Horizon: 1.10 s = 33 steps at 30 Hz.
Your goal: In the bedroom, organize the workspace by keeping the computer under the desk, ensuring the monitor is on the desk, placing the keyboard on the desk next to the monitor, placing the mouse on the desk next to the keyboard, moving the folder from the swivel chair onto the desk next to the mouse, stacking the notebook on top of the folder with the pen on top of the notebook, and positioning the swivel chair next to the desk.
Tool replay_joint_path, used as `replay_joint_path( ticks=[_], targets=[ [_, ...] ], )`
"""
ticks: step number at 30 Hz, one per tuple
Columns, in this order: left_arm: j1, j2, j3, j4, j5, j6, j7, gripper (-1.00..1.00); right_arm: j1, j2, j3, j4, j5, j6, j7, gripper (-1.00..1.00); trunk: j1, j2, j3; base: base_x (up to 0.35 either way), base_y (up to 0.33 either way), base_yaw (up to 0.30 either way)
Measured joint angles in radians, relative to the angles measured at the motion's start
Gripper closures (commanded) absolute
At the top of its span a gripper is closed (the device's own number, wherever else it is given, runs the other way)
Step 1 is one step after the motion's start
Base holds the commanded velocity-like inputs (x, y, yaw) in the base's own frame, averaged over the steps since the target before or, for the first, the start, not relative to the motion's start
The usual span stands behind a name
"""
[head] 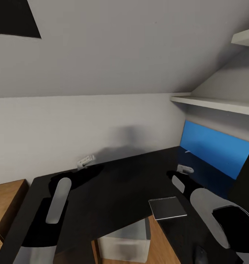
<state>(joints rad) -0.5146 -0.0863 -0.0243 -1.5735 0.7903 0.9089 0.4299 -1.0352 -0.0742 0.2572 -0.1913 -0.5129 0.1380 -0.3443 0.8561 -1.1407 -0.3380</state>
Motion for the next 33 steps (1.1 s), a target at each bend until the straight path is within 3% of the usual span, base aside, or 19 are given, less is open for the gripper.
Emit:
replay_joint_path(
  ticks=[13,17,19,33],
  targets=[
    [0.000,0.001,0.000,-0.001,0.012,0.000,0.000,-1.00,0.002,0.000,-0.004,0.035,-0.006,0.004,-0.001,-1.00,0.050,-0.091,-0.041,0.000,0.000,0.000],
    [0.000,0.000,0.000,-0.001,0.012,0.000,0.000,-1.00,0.002,0.000,-0.005,0.056,-0.033,0.023,-0.001,-1.00,0.065,-0.119,-0.053,0.000,0.000,0.000],
    [0.000,0.000,-0.001,-0.002,0.012,0.000,0.000,-1.00,0.002,0.000,-0.004,0.070,-0.068,0.059,0.001,-1.00,0.073,-0.133,-0.060,0.000,0.000,0.000],
    [0.000,0.000,-0.001,-0.003,0.012,0.000,0.000,-1.00,0.002,-0.011,-0.002,0.076,-0.083,0.071,0.004,-1.00,0.127,-0.231,-0.104,0.000,0.000,0.000]
  ],
)
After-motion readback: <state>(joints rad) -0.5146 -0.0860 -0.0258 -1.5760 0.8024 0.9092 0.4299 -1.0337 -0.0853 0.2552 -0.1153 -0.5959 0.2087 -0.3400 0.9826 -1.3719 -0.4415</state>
